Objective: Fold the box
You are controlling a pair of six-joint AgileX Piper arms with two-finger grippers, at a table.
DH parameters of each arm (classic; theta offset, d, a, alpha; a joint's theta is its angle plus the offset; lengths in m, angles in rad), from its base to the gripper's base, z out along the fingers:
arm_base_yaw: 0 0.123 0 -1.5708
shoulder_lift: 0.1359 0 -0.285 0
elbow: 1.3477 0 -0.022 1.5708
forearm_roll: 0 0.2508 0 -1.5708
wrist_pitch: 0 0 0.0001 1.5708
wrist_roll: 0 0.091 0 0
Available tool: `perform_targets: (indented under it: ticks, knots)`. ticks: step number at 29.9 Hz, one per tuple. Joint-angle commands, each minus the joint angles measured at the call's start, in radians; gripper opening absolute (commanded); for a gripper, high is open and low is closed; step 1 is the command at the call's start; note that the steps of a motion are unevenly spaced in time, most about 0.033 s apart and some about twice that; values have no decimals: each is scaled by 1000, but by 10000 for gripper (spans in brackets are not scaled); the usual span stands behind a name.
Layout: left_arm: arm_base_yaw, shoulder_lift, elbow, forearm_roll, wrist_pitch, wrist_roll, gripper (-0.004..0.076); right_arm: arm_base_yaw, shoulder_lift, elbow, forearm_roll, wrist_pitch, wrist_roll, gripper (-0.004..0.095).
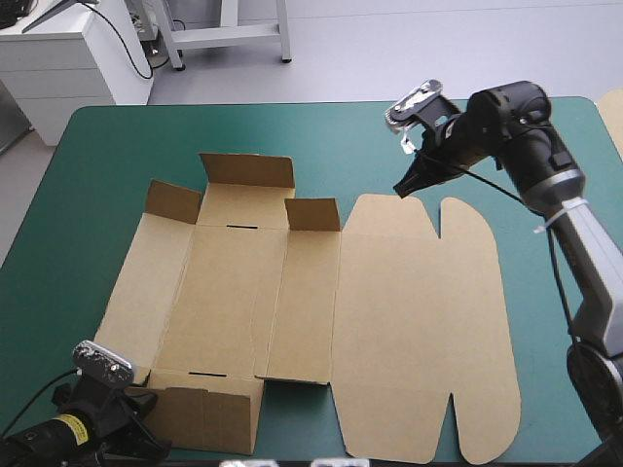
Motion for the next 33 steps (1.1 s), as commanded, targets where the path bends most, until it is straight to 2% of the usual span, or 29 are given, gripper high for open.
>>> perform_targets:
  ticks: [1,8,16,18,24,29,33]
  knots:
    - [-1,9,-24,-10,-47,-1,-8,-82,-92,-1,69,-2,34,-16]
    - [-1,9,-24,-10,-47,-1,-8,-199,-235,188,79,-26,31,-16]
    - [-1,9,-29,-14,-34,-1,-8,-224,-493,557,118,-194,31,-21]
    - [-1,9,-52,-29,2,-1,-8,-224,-557,639,121,-213,31,-21]
    - [-1,9,-206,-124,199,-1,-8,-224,-690,790,121,-240,58,-21]
    - [-1,13,-360,-180,197,-1,-8,-224,-761,854,121,-263,71,-21]
    - [-1,39,-437,-126,125,-1,-8,-224,-796,882,121,-261,75,-21]
